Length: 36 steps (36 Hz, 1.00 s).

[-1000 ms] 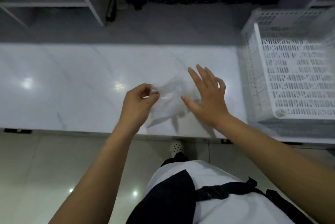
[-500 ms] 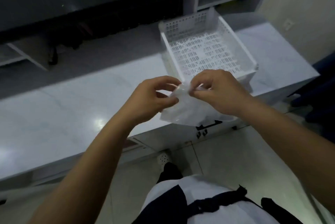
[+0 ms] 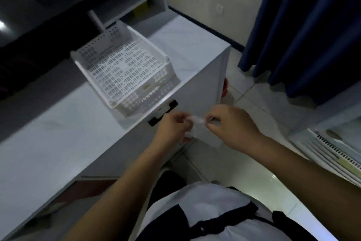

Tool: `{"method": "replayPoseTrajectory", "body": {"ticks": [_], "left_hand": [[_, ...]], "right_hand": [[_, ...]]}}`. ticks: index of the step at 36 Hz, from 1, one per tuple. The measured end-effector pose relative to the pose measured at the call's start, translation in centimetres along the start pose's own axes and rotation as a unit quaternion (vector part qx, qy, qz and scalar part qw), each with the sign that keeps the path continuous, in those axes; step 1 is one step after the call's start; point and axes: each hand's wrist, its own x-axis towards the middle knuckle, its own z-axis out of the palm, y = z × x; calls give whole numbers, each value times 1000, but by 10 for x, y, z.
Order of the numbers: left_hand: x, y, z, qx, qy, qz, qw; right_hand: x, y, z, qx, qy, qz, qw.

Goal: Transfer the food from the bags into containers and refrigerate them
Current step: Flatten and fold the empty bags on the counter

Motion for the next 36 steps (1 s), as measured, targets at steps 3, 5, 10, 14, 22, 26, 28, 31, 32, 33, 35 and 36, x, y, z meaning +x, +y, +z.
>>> {"method": "replayPoseTrajectory", "body": {"ticks": [3,5,10,14,22,26,28,31,32,33,35,36], "left_hand": [[3,14,29,-79,-9,-43,996],[9,23,43,-125,-19,-83,989],[32,40,62,-209,-105,-142,962],[60,49,68,-196,-202,-133,950],[133,72,69,-68,-297,42,952],[165,91,74,-24,-302,107,947],[178,100,79,-63,-328,115,936],[192,115,90,-117,-334,125,927],[196,120,93,-119,-324,136,929],[200,125,96,-116,-315,146,931],[209,134,100,-95,-297,165,936],[213,138,102,-74,-286,180,938]], "right_hand": [[-20,17,4,-18,2,18,1000],[-29,27,7,-16,18,29,999],[-33,52,8,30,83,69,994],[-22,69,3,-17,160,107,981],[32,101,-39,75,250,194,946],[63,117,-66,357,224,270,866],[77,123,-75,442,210,280,826],[95,133,-83,494,198,287,796],[100,136,-85,503,193,288,792],[105,139,-87,513,189,286,787],[113,145,-94,514,194,276,788],[118,150,-99,495,200,268,802]]}}
